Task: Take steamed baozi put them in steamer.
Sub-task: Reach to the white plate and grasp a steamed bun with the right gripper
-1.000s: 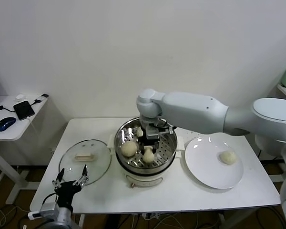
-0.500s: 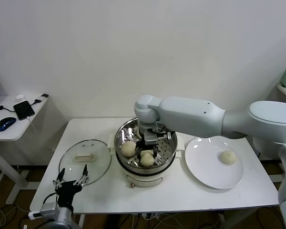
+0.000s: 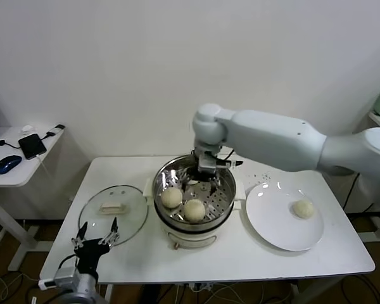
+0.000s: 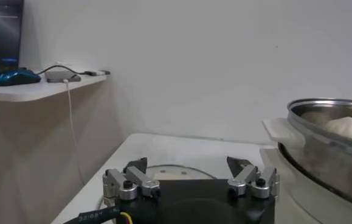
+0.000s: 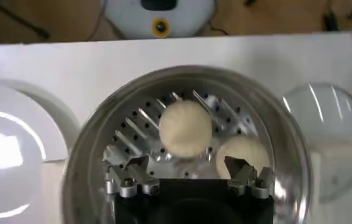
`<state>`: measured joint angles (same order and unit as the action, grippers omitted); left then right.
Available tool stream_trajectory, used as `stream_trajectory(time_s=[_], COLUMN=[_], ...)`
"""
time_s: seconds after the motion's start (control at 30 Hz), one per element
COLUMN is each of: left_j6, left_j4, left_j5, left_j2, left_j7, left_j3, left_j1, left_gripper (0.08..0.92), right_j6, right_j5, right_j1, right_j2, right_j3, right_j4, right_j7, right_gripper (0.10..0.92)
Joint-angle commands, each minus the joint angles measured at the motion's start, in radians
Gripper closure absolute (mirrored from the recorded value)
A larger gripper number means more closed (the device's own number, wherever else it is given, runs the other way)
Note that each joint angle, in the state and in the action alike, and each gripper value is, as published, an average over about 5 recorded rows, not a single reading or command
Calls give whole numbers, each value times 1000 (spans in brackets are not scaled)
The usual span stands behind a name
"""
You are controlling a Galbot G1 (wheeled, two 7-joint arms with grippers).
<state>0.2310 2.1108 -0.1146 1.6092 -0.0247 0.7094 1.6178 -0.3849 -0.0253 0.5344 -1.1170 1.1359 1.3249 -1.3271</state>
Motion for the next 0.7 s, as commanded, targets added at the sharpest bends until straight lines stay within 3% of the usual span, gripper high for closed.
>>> stream_trajectory(time_s=[0.03, 0.13, 0.23, 0.43, 0.7], left_j6=[10, 14, 19, 26, 50], left_j4=[6, 4, 0, -2, 5], left_j5=[-55, -83, -107, -112, -155], left_j2=[-16, -22, -23, -20, -23], left_j7=[-17, -22, -25, -29, -40], left_j3=[5, 6, 4, -9, -9], left_j1=[1, -1, -6, -3, 14], left_gripper=[177, 177, 177, 177, 177], right_j6=[659, 802, 833, 669, 518], right_j5=[-156, -119, -71, 64, 241], right_j1=[-5, -42, -87, -326, -557], right_j2=[321, 430, 527, 597, 522], right_j3=[-202, -255, -282, -481, -650], right_j4=[20, 0, -12, -71, -230], right_j7=[-96, -133, -141, -132, -108], right_gripper=[203, 203, 202, 203, 203])
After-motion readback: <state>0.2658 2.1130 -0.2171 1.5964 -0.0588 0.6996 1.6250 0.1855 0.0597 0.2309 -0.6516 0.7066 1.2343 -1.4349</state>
